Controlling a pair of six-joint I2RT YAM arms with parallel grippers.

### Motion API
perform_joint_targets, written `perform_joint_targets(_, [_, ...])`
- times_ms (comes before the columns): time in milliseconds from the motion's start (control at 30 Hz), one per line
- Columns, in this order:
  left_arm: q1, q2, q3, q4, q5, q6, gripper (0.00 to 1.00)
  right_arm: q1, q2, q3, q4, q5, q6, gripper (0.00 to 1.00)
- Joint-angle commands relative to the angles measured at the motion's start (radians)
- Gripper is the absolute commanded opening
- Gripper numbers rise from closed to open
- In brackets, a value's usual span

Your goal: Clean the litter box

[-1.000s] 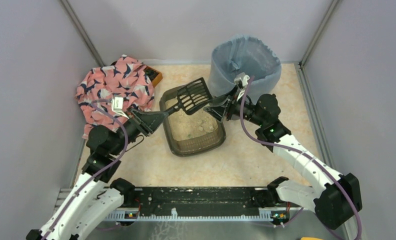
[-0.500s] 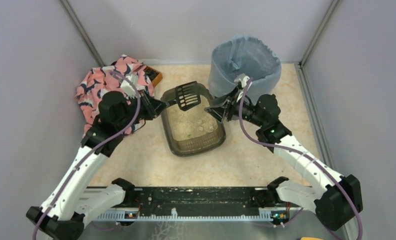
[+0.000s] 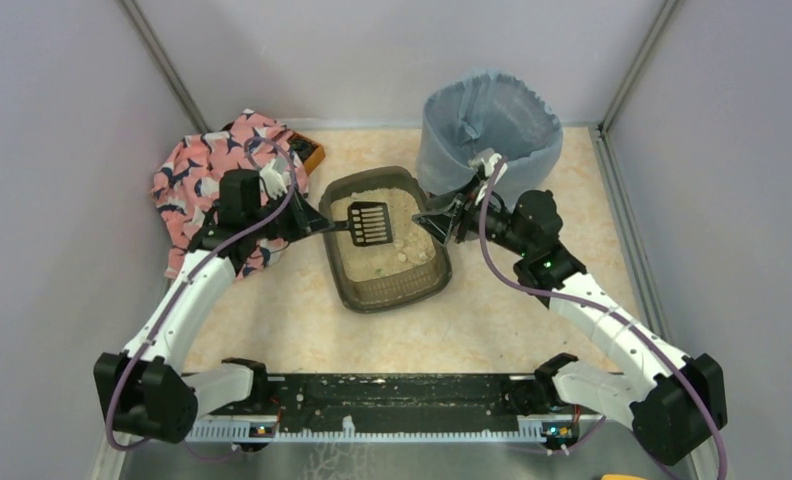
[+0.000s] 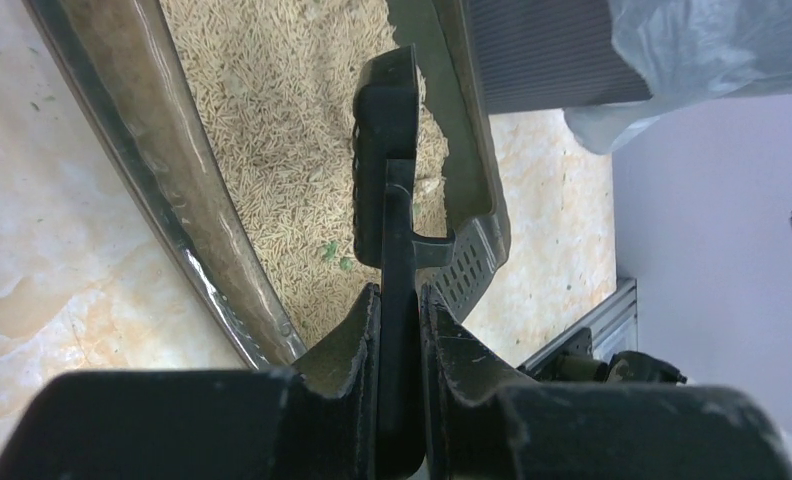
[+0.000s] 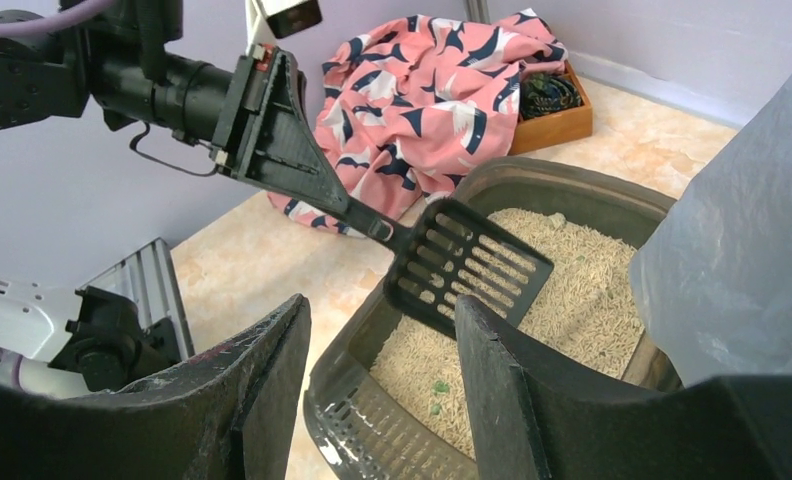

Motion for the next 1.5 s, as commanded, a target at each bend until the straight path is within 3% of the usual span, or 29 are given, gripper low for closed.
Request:
perform_joint_targets(0, [0.005, 0.061, 0.032, 0.009, 0.086, 0.043, 0.00, -0.007, -0.018, -0.001, 0.038, 0.020, -0.023, 0.56])
perform_joint_targets(167, [0.004, 0.112, 0.059, -0.006, 0.051, 0.060, 0.00, -0.013, 0.003, 0.001, 0.053, 0.010, -0.023, 0.56])
perform_joint_targets(333, [0.002, 0.131, 0.121, -0.102, -0.039, 0.119, 0.00, -0.019, 0.008, 0.001, 0.051, 0.010, -0.023, 0.56])
perform_joint_targets(667, [-0.008, 0.205, 0.229, -0.248, -0.086, 0.175, 0.00, -0.022, 0.020, -0.018, 0.090, 0.013, -0.013, 0.56])
perform_joint_targets(1033, [-0.119, 0.320, 0.279, -0.247, -0.097, 0.142, 0.00, -0.026, 0.003, -0.044, 0.090, 0.034, -0.022, 0.56])
perform_joint_targets(1467, [-0.125, 0.384, 0.280, -0.245, -0.121, 0.139, 0.00, -0.043, -0.015, -0.079, 0.103, 0.034, -0.018, 0.56])
